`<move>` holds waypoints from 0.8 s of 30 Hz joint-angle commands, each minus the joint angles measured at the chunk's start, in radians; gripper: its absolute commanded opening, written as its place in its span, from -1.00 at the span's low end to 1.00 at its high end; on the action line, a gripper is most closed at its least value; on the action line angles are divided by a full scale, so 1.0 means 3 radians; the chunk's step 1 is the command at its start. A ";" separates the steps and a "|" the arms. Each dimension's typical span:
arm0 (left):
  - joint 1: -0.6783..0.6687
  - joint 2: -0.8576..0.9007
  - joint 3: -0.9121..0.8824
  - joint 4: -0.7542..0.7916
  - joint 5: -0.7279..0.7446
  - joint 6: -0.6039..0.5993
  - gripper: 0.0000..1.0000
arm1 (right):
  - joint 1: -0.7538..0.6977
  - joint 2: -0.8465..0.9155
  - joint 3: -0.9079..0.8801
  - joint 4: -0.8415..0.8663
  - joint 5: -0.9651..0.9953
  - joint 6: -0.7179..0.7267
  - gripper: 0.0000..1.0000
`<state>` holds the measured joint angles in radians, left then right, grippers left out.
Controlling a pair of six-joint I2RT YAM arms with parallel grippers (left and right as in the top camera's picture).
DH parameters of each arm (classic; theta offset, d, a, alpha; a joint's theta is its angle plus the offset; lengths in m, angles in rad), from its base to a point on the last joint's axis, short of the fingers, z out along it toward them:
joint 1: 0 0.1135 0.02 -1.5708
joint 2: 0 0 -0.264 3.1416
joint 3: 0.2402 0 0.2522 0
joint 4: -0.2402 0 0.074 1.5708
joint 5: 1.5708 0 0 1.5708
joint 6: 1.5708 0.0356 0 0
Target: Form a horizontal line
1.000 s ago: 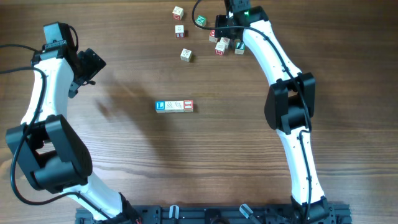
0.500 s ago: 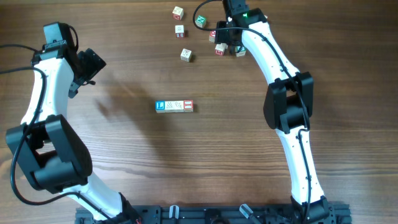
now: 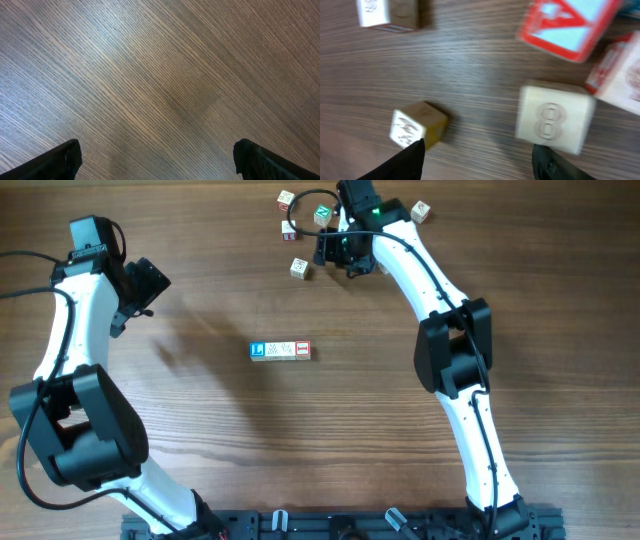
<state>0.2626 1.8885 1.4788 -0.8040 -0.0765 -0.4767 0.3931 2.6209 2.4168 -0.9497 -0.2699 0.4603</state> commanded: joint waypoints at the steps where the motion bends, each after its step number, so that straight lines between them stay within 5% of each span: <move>1: -0.0001 -0.0037 0.0027 0.0008 0.0004 -0.0008 1.00 | 0.0017 0.0079 -0.0013 0.0062 -0.0033 0.0034 0.42; 12: -0.0001 -0.0037 0.0027 0.0008 0.0004 -0.0008 1.00 | -0.0005 0.0079 -0.0013 -0.0263 0.0655 0.0032 0.57; 16: -0.0003 -0.0037 0.0027 0.0008 0.0004 -0.0008 1.00 | -0.0078 0.0079 -0.0013 -0.0228 0.0679 0.0037 1.00; 24: -0.0003 -0.0037 0.0027 0.0008 0.0004 -0.0008 1.00 | -0.0187 0.0079 -0.0013 -0.0086 0.0680 0.0047 0.99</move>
<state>0.2626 1.8885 1.4788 -0.8040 -0.0765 -0.4767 0.3347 2.6221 2.4165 -0.9817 -0.0837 0.4709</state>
